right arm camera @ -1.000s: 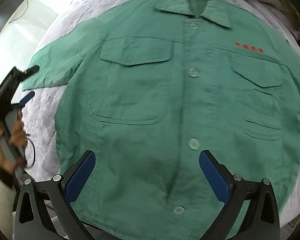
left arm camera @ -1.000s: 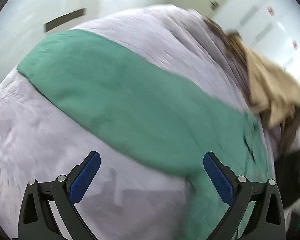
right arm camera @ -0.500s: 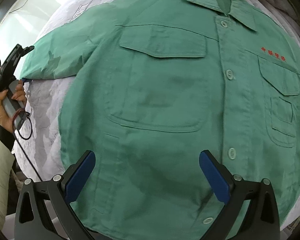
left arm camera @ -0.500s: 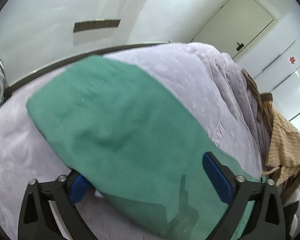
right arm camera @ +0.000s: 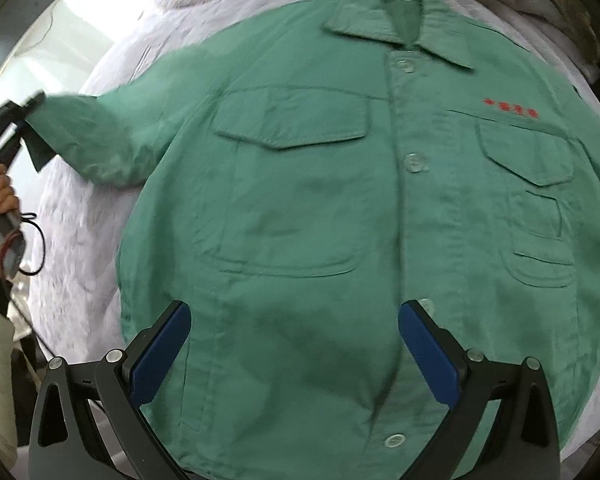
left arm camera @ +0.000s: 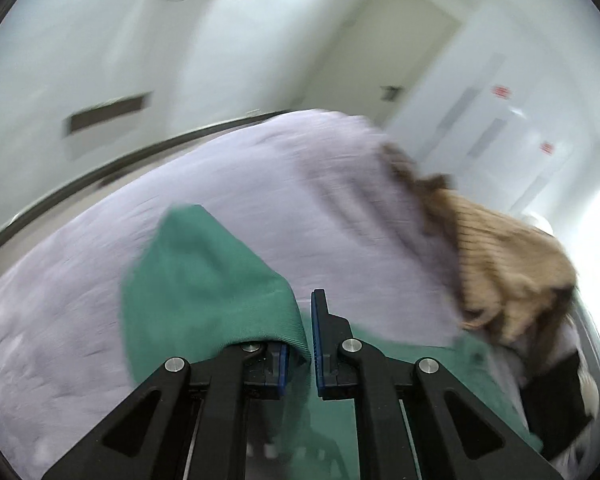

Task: Fold large clothes
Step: 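Reach the left tool to the jacket sleeve and close on its cuff, then carry the sleeve with the left tool across the jacket body and release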

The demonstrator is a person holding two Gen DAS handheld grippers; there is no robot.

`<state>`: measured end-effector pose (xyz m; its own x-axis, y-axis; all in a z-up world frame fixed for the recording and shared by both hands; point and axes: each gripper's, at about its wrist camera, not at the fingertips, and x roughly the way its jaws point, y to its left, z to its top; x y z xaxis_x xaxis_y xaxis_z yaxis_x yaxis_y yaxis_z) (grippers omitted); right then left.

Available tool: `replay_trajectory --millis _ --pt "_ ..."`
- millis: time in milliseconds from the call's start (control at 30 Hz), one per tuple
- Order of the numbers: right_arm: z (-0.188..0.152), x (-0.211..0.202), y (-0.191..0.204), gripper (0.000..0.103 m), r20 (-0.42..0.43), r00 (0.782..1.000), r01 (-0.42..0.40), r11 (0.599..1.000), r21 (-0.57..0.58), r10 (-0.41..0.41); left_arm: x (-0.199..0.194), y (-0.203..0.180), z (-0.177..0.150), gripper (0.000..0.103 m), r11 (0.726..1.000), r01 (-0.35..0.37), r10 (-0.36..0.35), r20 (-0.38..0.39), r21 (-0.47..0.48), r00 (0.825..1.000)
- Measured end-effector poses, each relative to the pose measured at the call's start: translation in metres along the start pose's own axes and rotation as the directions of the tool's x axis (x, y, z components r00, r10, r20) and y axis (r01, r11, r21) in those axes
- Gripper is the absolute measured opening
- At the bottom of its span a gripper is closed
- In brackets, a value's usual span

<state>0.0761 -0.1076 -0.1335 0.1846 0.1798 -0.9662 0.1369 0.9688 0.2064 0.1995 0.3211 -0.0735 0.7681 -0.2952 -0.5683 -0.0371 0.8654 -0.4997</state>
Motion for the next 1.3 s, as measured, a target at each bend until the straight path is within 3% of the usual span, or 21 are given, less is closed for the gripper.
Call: replay_trajectory --millis 67,167,233,333,400,567,633,700,733,767,833,900,1000,1100,1200,1267,1300 --pt "0.000 -0.007 -0.013 0.103 0.016 1.000 -0.009 1.000 0.029 0.009 -0.004 -0.047 0.003 0.011 0.993 0.093 -0.094 0.006 0.078 0.996" --pt "-0.005 -0.019 -0.038 0.103 0.051 0.999 -0.016 0.997 0.075 0.012 -0.005 -0.123 -0.007 0.011 0.951 0.248 -0.247 -0.030 0.184 0.969" --pt "-0.008 -0.026 -0.055 0.103 0.071 0.997 -0.014 0.994 0.105 0.007 0.005 -0.179 -0.028 0.011 0.906 0.333 -0.320 -0.092 0.262 0.943" --pt "-0.013 -0.036 -0.092 0.103 0.100 0.995 -0.007 0.986 0.168 -0.009 0.035 -0.245 -0.079 0.011 0.849 0.423 -0.363 -0.233 0.316 0.902" --pt "-0.018 -0.037 -0.112 0.103 0.108 0.994 0.002 0.977 0.215 -0.025 0.060 -0.279 -0.122 0.011 0.822 0.451 -0.343 -0.330 0.348 0.880" --pt "-0.036 -0.032 -0.162 0.103 0.079 0.997 0.001 0.961 0.275 -0.024 0.105 -0.317 -0.222 0.011 0.777 0.417 -0.173 -0.478 0.471 0.861" --pt "-0.042 -0.030 -0.178 0.103 0.060 0.998 0.003 0.954 0.300 -0.022 0.110 -0.320 -0.253 0.011 0.757 0.385 -0.096 -0.493 0.528 0.865" --pt "-0.047 -0.031 -0.194 0.103 0.058 0.998 -0.008 0.942 0.336 -0.012 0.108 -0.315 -0.270 0.025 0.741 0.370 -0.052 -0.501 0.561 0.864" --pt "-0.048 -0.033 -0.199 0.103 0.062 0.998 -0.013 0.938 0.347 -0.009 0.107 -0.313 -0.271 0.058 0.741 0.379 -0.049 -0.518 0.554 0.854" --pt "-0.046 -0.037 -0.203 0.103 0.070 0.997 -0.010 0.937 0.350 -0.015 0.104 -0.313 -0.271 0.076 0.744 0.388 -0.058 -0.526 0.544 0.849" --pt "-0.044 -0.044 -0.205 0.103 0.090 0.995 0.011 0.943 0.334 -0.043 0.092 -0.312 -0.268 0.076 0.739 0.374 -0.067 -0.491 0.560 0.868" --pt "-0.032 -0.051 -0.200 0.103 0.118 0.991 0.019 0.951 0.309 -0.058 0.079 -0.310 -0.259 0.076 0.735 0.358 -0.048 -0.482 0.576 0.875" --pt "-0.005 -0.057 -0.184 0.103 0.174 0.982 0.028 0.972 0.235 -0.070 0.063 -0.292 -0.231 0.076 0.764 0.330 -0.043 -0.467 0.555 0.883" --pt "0.028 -0.056 -0.151 0.103 0.231 0.970 0.048 0.991 0.128 -0.077 0.042 -0.262 -0.208 0.076 0.797 0.227 0.011 -0.388 0.560 0.921" --pt "0.061 -0.044 -0.108 0.103 0.265 0.963 0.056 0.998 0.019 -0.059 0.037 -0.222 -0.187 0.076 0.834 0.076 0.119 -0.312 0.547 0.943" --pt "0.079 -0.028 -0.081 0.103 0.267 0.962 0.063 0.997 -0.048 -0.048 0.047 -0.196 -0.177 0.076 0.856 -0.018 0.200 -0.298 0.517 0.933" --pt "0.089 -0.014 -0.065 0.103 0.255 0.965 0.082 0.993 -0.087 -0.058 0.057 -0.177 -0.173 0.076 0.869 -0.079 0.254 -0.304 0.488 0.918"
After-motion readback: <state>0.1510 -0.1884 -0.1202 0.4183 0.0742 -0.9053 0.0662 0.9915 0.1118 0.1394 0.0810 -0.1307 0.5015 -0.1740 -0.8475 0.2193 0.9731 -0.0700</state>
